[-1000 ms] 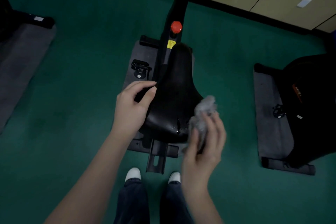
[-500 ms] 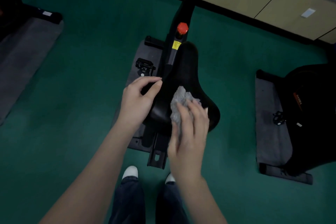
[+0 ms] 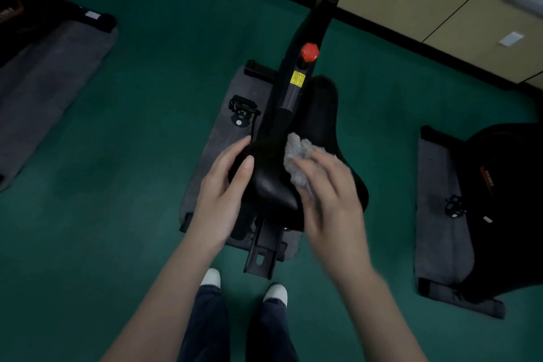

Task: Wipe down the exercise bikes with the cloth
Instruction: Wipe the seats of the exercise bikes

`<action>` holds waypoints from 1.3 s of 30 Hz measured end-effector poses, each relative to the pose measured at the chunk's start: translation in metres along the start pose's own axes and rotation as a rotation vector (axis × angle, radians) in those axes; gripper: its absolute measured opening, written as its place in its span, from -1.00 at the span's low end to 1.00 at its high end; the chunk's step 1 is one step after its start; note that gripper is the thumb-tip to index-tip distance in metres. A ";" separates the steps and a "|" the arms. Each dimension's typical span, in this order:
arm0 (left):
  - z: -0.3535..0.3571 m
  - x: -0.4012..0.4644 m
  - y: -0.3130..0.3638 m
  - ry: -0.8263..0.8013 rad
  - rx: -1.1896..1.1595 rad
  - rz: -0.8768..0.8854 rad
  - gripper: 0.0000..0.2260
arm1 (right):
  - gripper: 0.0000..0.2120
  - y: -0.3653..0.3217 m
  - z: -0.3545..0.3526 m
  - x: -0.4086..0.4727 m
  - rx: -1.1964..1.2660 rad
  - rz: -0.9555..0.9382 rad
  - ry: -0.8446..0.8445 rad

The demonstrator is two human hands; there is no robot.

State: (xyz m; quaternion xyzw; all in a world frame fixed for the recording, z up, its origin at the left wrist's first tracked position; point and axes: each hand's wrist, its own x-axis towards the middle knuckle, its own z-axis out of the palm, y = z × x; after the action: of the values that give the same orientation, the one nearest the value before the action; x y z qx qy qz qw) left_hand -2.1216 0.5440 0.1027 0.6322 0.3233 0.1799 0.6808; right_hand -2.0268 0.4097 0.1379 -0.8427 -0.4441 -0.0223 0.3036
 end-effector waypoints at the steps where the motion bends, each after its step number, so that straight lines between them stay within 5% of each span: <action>1: -0.001 -0.001 0.000 -0.009 -0.005 -0.002 -0.50 | -0.72 0.009 -0.006 0.009 0.009 0.012 -0.023; 9: -0.012 -0.016 -0.002 -0.123 0.156 -0.002 -0.08 | -0.71 0.006 -0.009 -0.012 0.128 0.430 0.182; 13: -0.012 -0.014 -0.007 -0.150 0.230 0.017 0.08 | -0.72 -0.003 -0.001 0.006 0.096 0.325 0.154; 19: -0.002 -0.019 -0.013 -0.027 0.218 0.074 0.06 | -0.64 -0.019 0.010 -0.014 0.033 0.004 0.050; 25: 0.007 -0.031 -0.023 0.096 0.138 0.049 0.07 | -0.69 -0.004 -0.003 -0.050 0.064 0.010 0.100; 34: 0.020 -0.039 -0.030 0.235 0.054 0.045 -0.16 | -0.70 -0.027 0.010 0.006 0.005 -0.314 -0.161; 39: 0.022 -0.043 -0.031 0.265 0.098 0.091 -0.10 | -0.72 -0.025 0.005 0.045 0.060 -0.198 -0.252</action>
State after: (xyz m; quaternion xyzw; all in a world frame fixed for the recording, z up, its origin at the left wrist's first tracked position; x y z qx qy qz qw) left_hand -2.1432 0.4955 0.0808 0.6493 0.3898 0.2764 0.5917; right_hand -2.0198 0.4558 0.1594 -0.7815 -0.5599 0.0670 0.2670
